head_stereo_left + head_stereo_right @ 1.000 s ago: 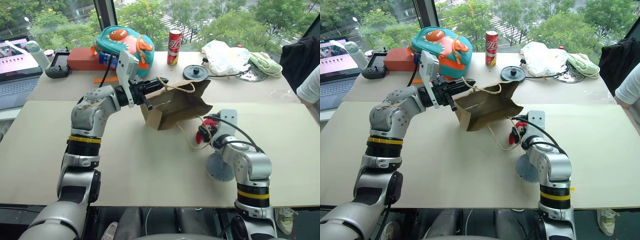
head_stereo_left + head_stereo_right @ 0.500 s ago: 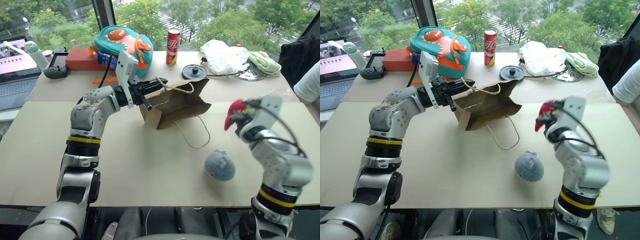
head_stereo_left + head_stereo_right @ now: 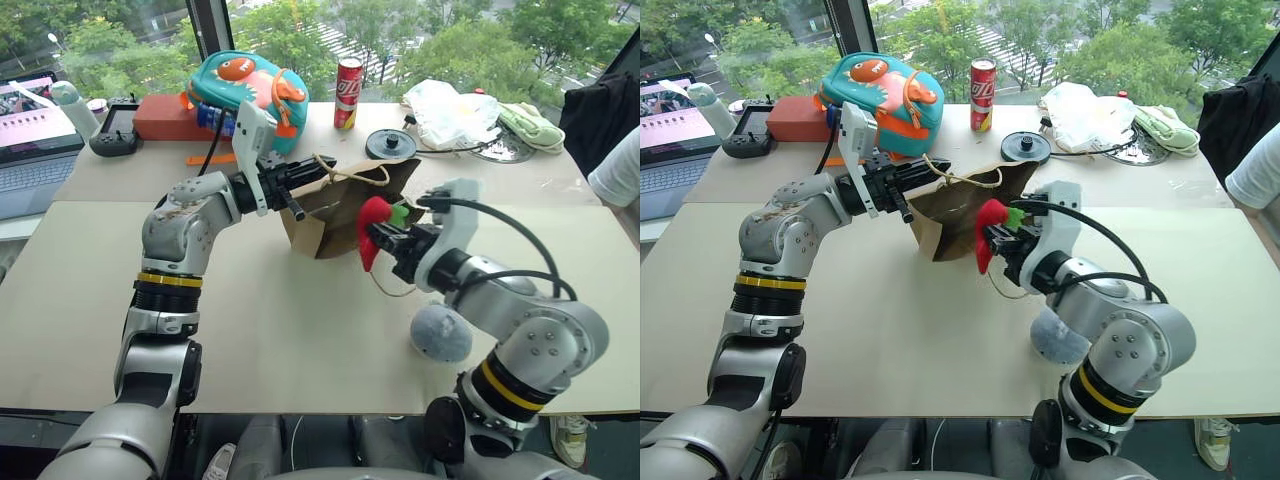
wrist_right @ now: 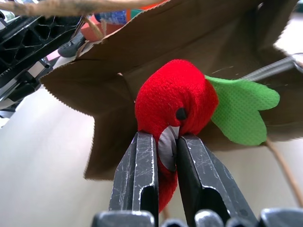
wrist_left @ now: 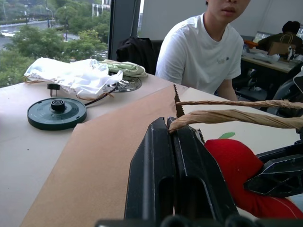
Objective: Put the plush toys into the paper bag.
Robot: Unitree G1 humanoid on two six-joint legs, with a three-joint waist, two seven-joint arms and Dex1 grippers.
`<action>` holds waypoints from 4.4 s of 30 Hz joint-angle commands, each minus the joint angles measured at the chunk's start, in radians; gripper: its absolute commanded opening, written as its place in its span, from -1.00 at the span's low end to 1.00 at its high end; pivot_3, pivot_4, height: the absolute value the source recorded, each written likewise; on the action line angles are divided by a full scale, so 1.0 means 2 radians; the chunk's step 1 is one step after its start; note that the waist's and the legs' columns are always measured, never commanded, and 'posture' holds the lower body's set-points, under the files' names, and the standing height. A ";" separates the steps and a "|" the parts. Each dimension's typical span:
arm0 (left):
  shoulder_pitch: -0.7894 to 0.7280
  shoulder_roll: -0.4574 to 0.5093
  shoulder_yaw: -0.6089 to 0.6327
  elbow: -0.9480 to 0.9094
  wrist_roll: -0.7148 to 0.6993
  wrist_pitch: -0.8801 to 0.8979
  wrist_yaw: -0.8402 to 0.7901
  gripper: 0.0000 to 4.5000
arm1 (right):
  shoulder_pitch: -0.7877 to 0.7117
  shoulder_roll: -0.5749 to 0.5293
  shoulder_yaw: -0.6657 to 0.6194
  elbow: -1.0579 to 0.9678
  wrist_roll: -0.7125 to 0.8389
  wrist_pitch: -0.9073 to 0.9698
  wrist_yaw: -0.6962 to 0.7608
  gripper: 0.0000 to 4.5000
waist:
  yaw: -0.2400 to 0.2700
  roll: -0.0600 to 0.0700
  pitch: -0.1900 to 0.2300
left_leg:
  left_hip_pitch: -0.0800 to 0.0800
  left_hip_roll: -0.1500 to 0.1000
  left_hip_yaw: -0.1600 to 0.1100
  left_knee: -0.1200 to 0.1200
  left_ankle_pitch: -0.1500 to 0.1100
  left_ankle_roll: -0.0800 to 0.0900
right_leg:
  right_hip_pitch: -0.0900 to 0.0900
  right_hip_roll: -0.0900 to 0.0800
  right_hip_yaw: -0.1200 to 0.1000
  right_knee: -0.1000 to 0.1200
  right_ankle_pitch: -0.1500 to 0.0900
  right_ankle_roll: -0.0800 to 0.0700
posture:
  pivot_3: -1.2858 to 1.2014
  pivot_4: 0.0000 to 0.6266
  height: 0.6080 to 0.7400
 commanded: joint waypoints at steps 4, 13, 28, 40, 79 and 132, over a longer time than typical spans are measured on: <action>-0.004 -0.001 0.005 -0.015 -0.007 -0.005 -0.002 -1.00 | -0.042 0.033 0.040 0.088 -0.072 -0.086 -0.061 -0.68 | 0.000 0.000 0.000 | 0.000 0.000 0.000 0.000 0.000 0.000 | 0.000 0.000 0.000 0.000 0.000 0.000 | 0.03 -0.52 0.98; -0.004 0.001 0.005 -0.016 -0.006 -0.005 -0.002 -1.00 | -0.067 0.049 0.047 0.106 -0.075 -0.142 -0.076 0.21 | 0.000 0.000 0.000 | 0.000 0.000 0.000 -0.001 0.000 0.000 | 0.000 0.000 0.000 0.000 0.000 0.000 | 0.03 -0.52 0.98; -0.004 -0.003 0.004 -0.013 -0.005 -0.007 0.000 -1.00 | -0.032 -0.065 0.023 0.012 0.007 -0.058 -0.012 0.99 | 0.002 0.000 0.000 | -0.001 0.000 -0.001 -0.001 0.000 0.000 | 0.000 0.000 -0.001 0.000 0.000 0.000 | 0.03 -0.52 0.98; -0.002 -0.001 0.006 -0.012 -0.006 -0.005 -0.002 -1.00 | 0.161 -0.367 -0.050 -0.126 0.130 0.004 0.195 0.99 | -0.001 0.000 0.000 | -0.002 0.000 -0.001 -0.001 0.000 0.000 | 0.000 0.000 -0.001 -0.002 0.000 0.000 | 0.03 -0.52 0.98; -0.003 -0.001 0.005 -0.013 -0.007 -0.004 -0.002 -1.00 | 0.141 -0.338 -0.039 -0.093 0.120 -0.102 0.175 -0.64 | 0.001 0.000 0.000 | -0.001 0.000 -0.001 0.001 0.000 0.000 | 0.001 0.000 0.000 -0.001 -0.001 0.002 | 0.03 -0.52 0.98; -0.001 -0.009 0.002 -0.018 -0.009 0.000 0.001 -1.00 | -0.117 -0.149 0.229 0.230 -0.068 -0.187 0.027 -0.64 | 0.000 0.001 0.000 | -0.001 0.000 -0.001 0.001 0.000 0.001 | 0.000 0.000 0.000 0.000 0.000 0.000 | 0.03 -0.52 0.98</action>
